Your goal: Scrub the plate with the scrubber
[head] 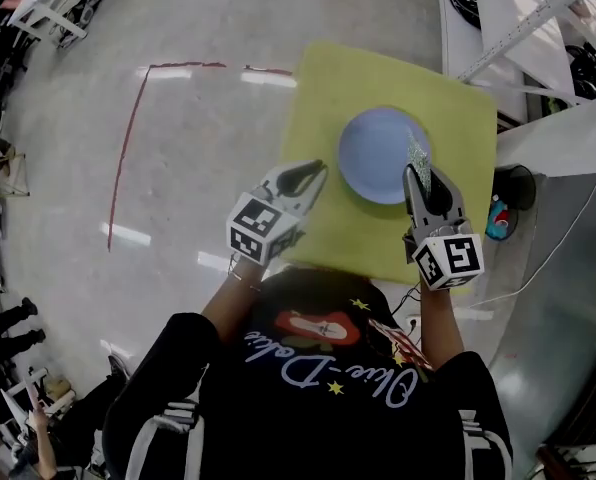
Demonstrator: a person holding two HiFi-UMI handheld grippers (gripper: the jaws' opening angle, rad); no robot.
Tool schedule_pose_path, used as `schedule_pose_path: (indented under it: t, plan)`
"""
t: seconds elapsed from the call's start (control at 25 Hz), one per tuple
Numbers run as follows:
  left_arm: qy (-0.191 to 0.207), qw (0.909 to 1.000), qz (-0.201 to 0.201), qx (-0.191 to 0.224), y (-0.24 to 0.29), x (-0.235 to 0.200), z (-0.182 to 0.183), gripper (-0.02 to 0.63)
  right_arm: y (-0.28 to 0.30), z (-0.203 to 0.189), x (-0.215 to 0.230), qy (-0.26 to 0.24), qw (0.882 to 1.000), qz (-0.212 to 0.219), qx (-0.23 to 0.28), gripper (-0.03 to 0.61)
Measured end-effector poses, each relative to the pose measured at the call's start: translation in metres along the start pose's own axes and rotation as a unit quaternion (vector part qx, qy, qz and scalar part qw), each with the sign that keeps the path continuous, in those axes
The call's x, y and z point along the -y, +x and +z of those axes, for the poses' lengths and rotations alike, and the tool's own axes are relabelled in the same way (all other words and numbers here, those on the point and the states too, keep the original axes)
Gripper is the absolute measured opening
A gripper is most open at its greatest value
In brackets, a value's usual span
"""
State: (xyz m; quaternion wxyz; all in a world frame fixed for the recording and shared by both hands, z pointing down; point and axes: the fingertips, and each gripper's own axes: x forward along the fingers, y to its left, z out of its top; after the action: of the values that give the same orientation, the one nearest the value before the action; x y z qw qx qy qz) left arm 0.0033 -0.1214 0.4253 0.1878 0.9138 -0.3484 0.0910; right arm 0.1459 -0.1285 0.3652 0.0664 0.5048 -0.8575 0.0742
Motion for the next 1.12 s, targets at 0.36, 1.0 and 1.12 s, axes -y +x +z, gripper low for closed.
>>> schedule_pose_path:
  t: [0.36, 1.0, 1.12]
  plan:
    - [-0.048, 0.9971, 0.053, -0.027, 0.043, -0.033, -0.019, 0.014, 0.075, -0.069, 0.035, -0.057, 0.988, 0.081, -0.114, 0.061]
    - [-0.134, 0.9788, 0.047, -0.147, 0.086, -0.061, -0.107, 0.135, 0.140, -0.181, 0.037, -0.206, 0.924, 0.140, -0.290, 0.061]
    - [-0.142, 0.9752, 0.038, -0.165, 0.094, -0.067, -0.113, 0.149, 0.145, -0.190, 0.041, -0.225, 0.911, 0.132, -0.318, 0.061]
